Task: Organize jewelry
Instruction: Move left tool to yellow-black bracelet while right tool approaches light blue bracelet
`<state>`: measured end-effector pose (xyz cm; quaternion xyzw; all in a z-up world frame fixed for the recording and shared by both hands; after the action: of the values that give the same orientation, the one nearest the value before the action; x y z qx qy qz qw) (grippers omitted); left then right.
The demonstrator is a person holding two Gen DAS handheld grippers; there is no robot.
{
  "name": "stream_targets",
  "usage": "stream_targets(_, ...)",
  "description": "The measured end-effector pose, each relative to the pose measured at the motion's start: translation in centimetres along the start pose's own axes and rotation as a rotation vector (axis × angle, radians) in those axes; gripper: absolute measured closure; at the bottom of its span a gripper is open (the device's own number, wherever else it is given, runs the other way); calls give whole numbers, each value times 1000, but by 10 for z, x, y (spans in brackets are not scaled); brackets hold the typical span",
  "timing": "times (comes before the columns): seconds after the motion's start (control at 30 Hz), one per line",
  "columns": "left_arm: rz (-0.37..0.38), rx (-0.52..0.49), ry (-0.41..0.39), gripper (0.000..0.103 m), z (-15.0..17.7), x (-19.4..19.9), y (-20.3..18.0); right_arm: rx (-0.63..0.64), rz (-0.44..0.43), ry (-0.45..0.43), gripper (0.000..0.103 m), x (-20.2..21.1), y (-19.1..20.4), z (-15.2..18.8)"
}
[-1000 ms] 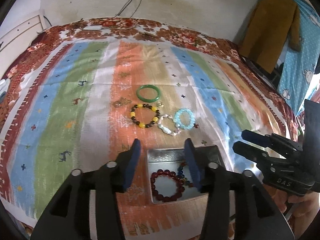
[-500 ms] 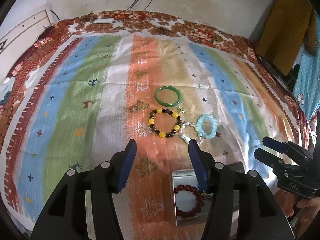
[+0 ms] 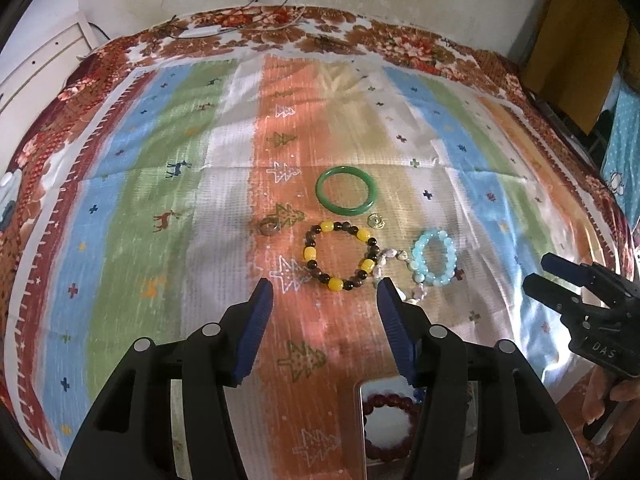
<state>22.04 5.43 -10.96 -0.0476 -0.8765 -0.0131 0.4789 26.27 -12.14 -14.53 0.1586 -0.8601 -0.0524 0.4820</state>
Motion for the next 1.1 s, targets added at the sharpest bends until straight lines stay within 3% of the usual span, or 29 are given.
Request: stream_targets(1.1,-6,-20,96,45,-20,-57,11,23,-25,120,46,-51,25,-4)
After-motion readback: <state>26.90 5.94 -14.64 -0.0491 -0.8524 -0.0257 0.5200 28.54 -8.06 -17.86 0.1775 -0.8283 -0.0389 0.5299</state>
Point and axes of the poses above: each gripper's, at about its wrist camera, not at the fingertips, and x roughly against the way its jaws point, y to its left, z to its underside, the point moved 10 cm from there along -x, roughly the way its jaws point, and after that the axes turned 13 degrees about -x, right-handed, at the moved point
